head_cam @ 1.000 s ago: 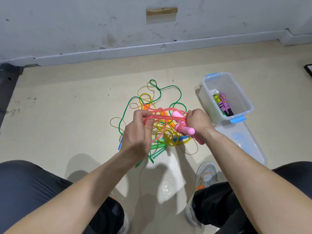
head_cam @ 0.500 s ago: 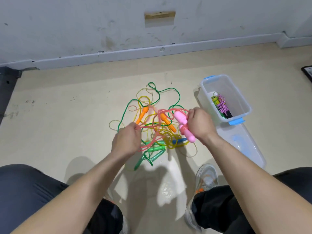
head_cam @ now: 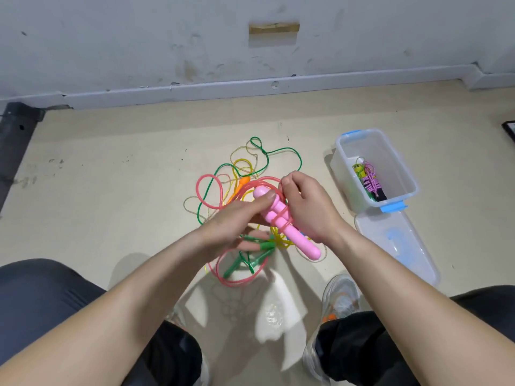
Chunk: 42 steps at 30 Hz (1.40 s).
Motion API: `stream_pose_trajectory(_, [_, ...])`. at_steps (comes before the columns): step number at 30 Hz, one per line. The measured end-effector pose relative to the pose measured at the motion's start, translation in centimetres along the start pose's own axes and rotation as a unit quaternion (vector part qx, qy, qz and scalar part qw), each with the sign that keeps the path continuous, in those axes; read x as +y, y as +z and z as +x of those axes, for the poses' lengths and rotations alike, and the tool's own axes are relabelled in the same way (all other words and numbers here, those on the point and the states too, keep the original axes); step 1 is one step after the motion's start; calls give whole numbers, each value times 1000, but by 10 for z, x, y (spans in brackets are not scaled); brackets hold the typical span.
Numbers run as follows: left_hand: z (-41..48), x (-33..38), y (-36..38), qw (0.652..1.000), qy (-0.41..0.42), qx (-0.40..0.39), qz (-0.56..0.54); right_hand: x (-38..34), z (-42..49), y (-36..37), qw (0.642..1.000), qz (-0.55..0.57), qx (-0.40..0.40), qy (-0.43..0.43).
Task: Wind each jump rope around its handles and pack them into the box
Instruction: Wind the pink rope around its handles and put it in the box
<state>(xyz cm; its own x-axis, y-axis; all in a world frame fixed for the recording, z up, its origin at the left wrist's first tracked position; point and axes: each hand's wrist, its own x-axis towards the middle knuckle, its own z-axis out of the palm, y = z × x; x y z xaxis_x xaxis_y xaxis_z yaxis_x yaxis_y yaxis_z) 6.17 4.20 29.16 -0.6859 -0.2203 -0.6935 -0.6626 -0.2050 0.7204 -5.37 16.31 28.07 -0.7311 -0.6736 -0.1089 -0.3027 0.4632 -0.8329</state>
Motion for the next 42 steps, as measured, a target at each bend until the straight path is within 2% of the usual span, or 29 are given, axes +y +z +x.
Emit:
stream_pose_trajectory(2, [1,-6,3,991,-17,-55,-118,-6,-4,5,998,58,-3,9])
stream_pose_trajectory(4, [4,-8,4,979,17,-73,-191,-11,-5,7,995,94,-4,13])
stream_pose_trajectory(7, [6,-6,3,980,73,-26,-183,-12,-5,7,996,91,-8,3])
stream_pose_trajectory(10, [5,-8,1,982,76,-10,-175,-8,-5,7,997,73,-30,21])
stream_pose_trajectory(13, [6,-10,2,982,84,17,-171,-5,-2,7,997,52,-20,44])
stream_pose_trajectory(19, [7,-8,-2,973,94,65,-200,-8,-2,3,975,183,-85,94])
stream_pose_trajectory(21, [7,-6,-3,969,104,80,-211,-10,-2,3,976,183,-85,85])
stream_pose_trajectory(24, [8,-4,-5,963,124,91,-221,-13,-2,-2,984,135,-95,63])
stream_pose_trajectory(26, [9,-3,-6,963,145,92,-210,-17,-5,-8,985,84,-144,51])
stream_pose_trajectory(28, [9,-2,-5,962,165,102,-194,-22,-11,-8,984,-53,-169,16])
stream_pose_trajectory(30, [7,-1,-2,958,179,121,-187,-25,-18,0,969,-200,-140,-34])
stream_pose_trajectory(31, [7,0,0,958,183,126,-183,-25,-21,5,964,-235,-112,-51])
stream_pose_trajectory(35, [6,2,6,954,217,136,-154,-21,-23,14,961,-268,-11,-72])
stream_pose_trajectory(42, [0,-2,14,950,240,164,-111,-23,-20,5,923,-363,49,-121])
